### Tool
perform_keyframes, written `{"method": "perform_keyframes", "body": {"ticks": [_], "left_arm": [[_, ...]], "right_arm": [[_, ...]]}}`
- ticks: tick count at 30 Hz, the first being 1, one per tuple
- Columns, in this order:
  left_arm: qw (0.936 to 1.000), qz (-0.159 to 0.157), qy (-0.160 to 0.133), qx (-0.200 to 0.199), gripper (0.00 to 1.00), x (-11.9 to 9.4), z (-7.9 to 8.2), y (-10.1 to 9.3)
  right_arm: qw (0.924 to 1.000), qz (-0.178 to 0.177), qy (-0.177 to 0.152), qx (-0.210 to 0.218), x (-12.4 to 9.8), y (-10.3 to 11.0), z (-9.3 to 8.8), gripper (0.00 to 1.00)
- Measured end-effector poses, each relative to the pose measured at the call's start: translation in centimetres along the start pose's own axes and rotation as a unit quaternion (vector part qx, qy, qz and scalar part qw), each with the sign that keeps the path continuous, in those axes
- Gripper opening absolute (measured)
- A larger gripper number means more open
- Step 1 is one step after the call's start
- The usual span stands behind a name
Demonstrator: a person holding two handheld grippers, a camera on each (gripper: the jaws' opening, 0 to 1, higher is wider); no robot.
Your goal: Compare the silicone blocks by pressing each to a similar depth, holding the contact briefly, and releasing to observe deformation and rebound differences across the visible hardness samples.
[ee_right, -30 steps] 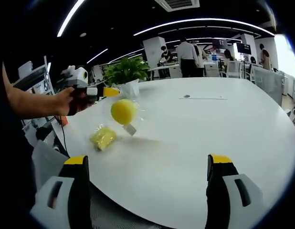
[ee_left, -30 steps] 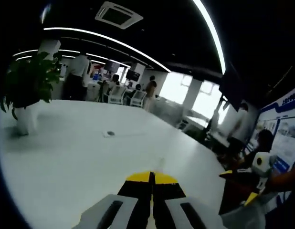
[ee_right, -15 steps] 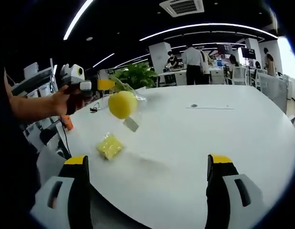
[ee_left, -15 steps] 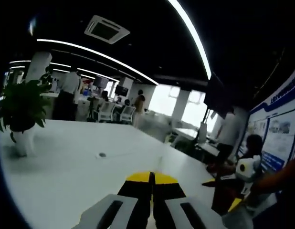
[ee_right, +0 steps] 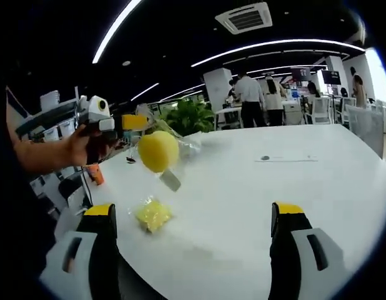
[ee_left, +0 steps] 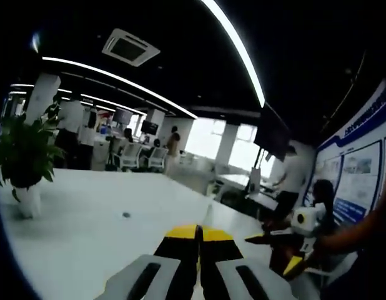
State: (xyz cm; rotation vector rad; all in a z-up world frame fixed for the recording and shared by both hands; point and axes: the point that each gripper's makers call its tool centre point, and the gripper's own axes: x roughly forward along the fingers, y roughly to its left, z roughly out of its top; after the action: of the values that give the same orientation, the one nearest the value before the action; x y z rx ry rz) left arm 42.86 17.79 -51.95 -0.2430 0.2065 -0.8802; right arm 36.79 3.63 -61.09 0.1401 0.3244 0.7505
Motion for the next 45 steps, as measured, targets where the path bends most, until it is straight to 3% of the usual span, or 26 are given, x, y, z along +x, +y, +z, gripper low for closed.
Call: {"method": "perform_keyframes", "body": {"ticks": [4,11,14,24,35,45], "left_arm": [[0.9998,-0.014,-0.014,-0.003,0.00,-0.2,1.4,-1.0],[0.9979,-0.053,-0.035,-0.015,0.00,-0.2,3.0,-3.4],[0.9965,-0.073,-0.038,-0.016,0.00,-0.3,3.3,-4.8],[0.9921,-0.114,-0.042,-0.030,0.00,-1.2,3.5,-7.9],[0.9890,-0.130,-0.052,-0.048,0.00,-1.5,4.0,-9.0],[0.9868,-0.122,-0.077,-0.073,0.00,-2.0,4.3,-8.2]], "right_arm": [[0.9990,0.034,-0.027,0.006,0.6,1.1,2.1,0.96],[0.9955,0.080,-0.040,-0.032,2.5,2.9,3.9,0.96],[0.9917,0.106,-0.056,-0.046,3.2,3.9,4.8,0.96],[0.9803,0.167,-0.102,-0.026,4.6,6.7,6.1,0.85],[0.9683,0.210,-0.128,-0.045,4.6,9.0,7.3,0.57],[0.9624,0.227,-0.147,-0.026,4.0,9.5,8.5,0.39]]}}
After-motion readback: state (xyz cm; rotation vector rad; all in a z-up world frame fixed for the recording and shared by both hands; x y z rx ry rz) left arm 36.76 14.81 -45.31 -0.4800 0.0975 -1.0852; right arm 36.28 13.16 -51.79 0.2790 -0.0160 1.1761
